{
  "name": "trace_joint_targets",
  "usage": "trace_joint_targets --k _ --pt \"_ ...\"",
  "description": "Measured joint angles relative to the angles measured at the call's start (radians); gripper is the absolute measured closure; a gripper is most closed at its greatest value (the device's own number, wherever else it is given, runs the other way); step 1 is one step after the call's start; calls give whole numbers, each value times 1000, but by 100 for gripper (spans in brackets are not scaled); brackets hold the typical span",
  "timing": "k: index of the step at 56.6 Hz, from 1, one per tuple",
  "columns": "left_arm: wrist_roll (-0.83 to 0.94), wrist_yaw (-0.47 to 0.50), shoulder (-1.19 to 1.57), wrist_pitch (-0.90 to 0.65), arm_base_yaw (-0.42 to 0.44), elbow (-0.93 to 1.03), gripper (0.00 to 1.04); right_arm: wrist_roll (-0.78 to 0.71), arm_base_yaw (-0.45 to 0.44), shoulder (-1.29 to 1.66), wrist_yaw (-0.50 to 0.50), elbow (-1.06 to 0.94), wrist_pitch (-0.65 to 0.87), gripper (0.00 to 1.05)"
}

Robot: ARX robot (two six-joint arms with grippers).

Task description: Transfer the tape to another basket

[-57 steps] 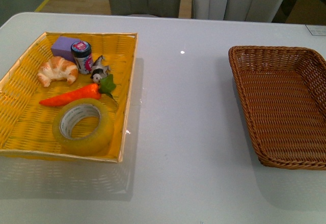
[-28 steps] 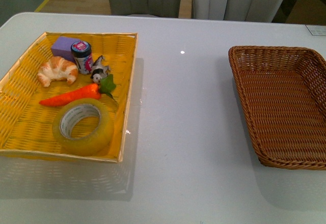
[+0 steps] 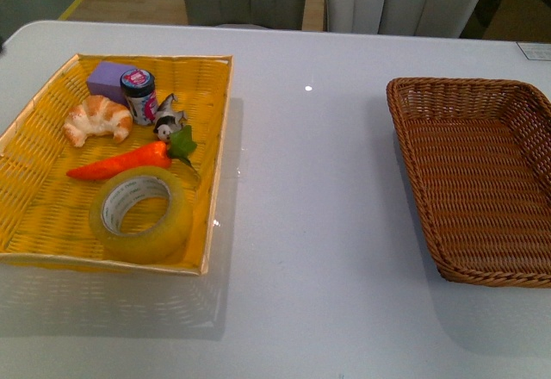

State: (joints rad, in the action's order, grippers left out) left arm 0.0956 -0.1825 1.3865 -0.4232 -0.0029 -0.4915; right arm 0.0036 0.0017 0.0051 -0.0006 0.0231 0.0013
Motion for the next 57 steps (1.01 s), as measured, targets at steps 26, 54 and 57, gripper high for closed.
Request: trace_joint_targets --k 26,54,57 --pt "6 5 601 -60 -10 -262 9 0 0 0 0 0 0 9" --pt "75 -10 815 29 -8 -417 9 0 0 0 0 0 0 9" --pt "81 -10 832 40 -10 -431 9 0 0 0 0 0 0 9"
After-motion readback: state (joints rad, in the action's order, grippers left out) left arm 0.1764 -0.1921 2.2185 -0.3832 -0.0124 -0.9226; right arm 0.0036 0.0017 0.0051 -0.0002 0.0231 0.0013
